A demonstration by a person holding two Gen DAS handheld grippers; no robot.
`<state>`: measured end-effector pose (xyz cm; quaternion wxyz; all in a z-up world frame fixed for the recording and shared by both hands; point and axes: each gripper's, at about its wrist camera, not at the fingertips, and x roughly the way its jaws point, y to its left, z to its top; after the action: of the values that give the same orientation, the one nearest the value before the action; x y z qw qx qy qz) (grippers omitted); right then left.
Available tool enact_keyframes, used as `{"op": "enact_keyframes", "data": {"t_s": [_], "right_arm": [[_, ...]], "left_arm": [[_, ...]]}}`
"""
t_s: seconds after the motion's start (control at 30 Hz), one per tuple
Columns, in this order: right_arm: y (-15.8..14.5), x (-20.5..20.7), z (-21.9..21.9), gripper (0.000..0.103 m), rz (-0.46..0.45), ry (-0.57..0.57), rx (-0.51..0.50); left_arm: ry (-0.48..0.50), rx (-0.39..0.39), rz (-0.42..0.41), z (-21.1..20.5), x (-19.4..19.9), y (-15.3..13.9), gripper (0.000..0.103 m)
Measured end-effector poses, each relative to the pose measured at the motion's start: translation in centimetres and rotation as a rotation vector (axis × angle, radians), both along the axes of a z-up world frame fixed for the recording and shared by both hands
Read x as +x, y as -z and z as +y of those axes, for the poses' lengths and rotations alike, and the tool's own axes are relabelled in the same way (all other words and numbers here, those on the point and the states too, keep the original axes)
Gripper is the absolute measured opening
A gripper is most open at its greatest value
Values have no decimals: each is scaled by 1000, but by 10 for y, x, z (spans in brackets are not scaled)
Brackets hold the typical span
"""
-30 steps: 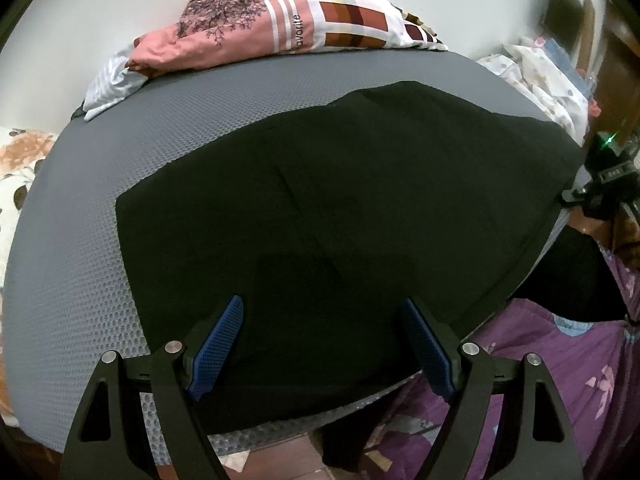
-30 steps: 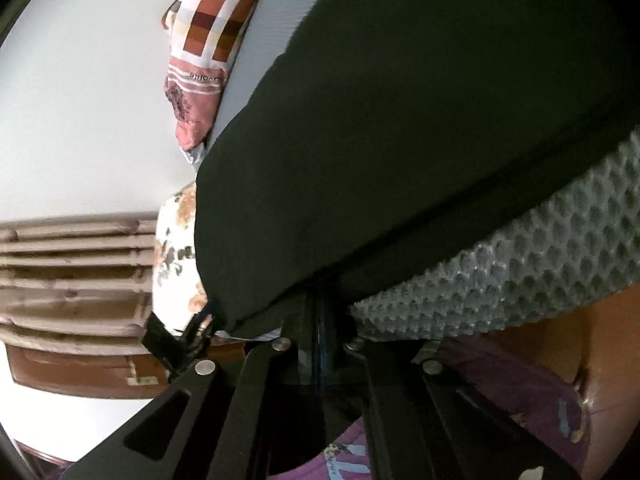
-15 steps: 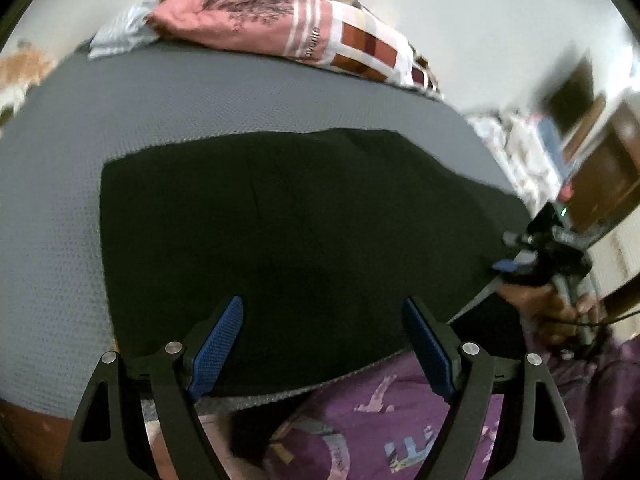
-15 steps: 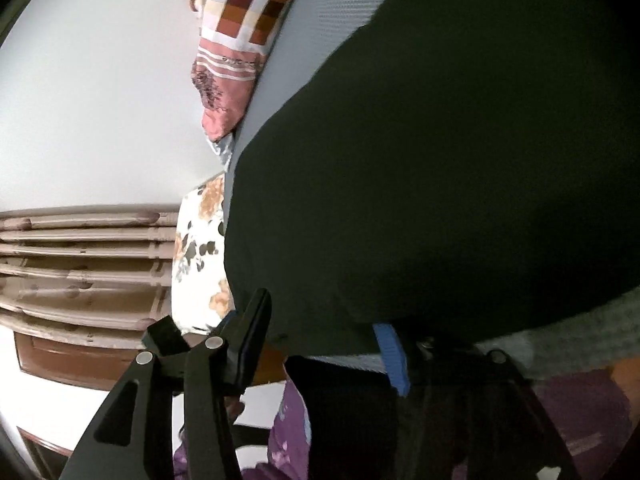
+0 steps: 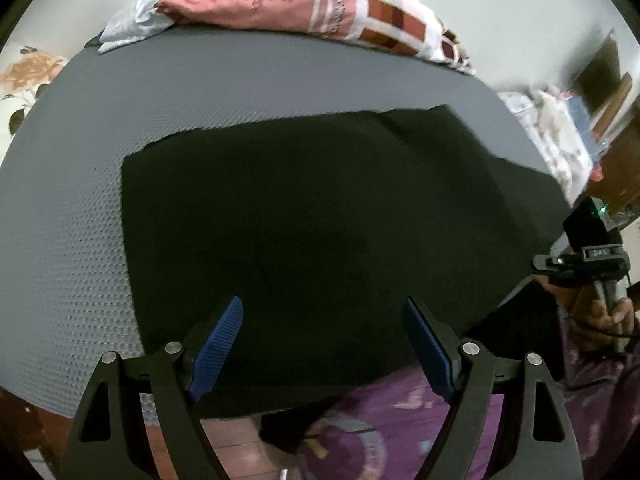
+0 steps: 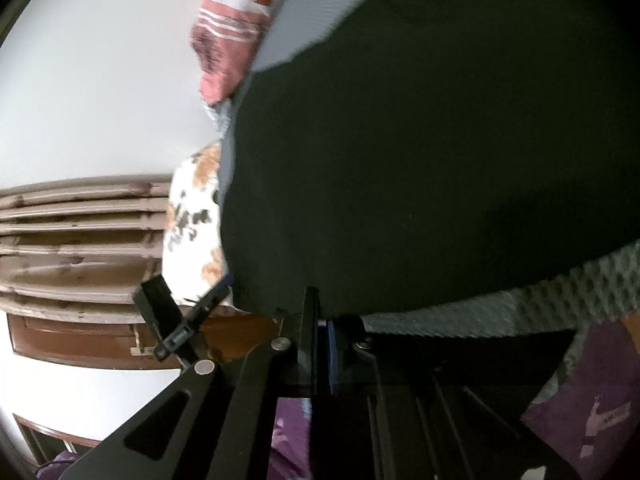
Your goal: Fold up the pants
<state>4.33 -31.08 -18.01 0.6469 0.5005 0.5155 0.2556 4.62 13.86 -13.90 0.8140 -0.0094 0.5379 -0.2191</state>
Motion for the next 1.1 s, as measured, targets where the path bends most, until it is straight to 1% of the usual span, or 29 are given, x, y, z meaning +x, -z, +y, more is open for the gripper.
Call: {"op": "enact_keyframes", "data": {"t_s": [0.07, 0.13, 0.23, 0.27, 0.3, 0.37, 0.4, 0.43, 0.5, 0.57, 0.63, 0.67, 0.7, 0.77, 0.8, 0.83, 0.87, 0.97, 1.07, 1.1], "right_arm": [[12, 3, -2, 6, 52, 9, 20], [14, 5, 0, 5, 63, -4, 5], [14, 6, 1, 4, 69, -15, -3], [15, 5, 0, 4, 68, -16, -1], [16, 4, -1, 4, 67, -14, 1], [16, 3, 0, 4, 66, -12, -1], [17, 3, 0, 4, 67, -11, 2], [19, 2, -2, 4, 71, -6, 15], [21, 3, 2, 4, 76, -1, 36], [22, 2, 1, 6, 80, 2, 61], [22, -1, -4, 9, 77, 15, 91], [22, -3, -11, 10, 73, 34, 105], [22, -5, -19, 12, 65, 51, 114], [18, -13, -46, 22, 34, 112, 106], [17, -18, -60, 33, 19, 143, 101], [17, -26, -83, 43, 4, 199, 103], [18, -32, -100, 46, -1, 248, 112], [24, -57, -162, 47, -7, 402, 114], [28, -86, -224, 47, -31, 572, 98], [30, -94, -241, 42, -45, 614, 114]], "left_arm": [[6, -4, -10, 3, 0, 3, 82], [13, 3, -20, 3, -1, 3, 82], [17, 43, -21, -2, -1, 2, 82], [11, 47, -27, -7, -2, -4, 82], [17, 32, -38, -10, -2, -9, 82], [56, -20, -89, -29, -7, -30, 82], [82, -29, -116, -44, -9, -38, 82], [107, -28, -124, -58, -9, -42, 82], [169, -16, -97, -84, -4, -36, 82], [239, 8, -41, -111, 2, -18, 82], [286, 0, 13, -122, 3, -3, 82], [311, -2, 55, -127, 3, 7, 82], [330, 4, 85, -128, 1, 18, 82], [363, 22, 50, -129, -7, 19, 82], [364, 17, 53, -128, -7, 20, 82], [356, 6, 59, -125, -8, 19, 82], [348, -7, 66, -124, -7, 19, 82], [350, -13, 77, -122, -6, 20, 82], [366, 20, 68, -126, -9, 20, 82], [375, 35, 61, -128, -10, 20, 82]]}}
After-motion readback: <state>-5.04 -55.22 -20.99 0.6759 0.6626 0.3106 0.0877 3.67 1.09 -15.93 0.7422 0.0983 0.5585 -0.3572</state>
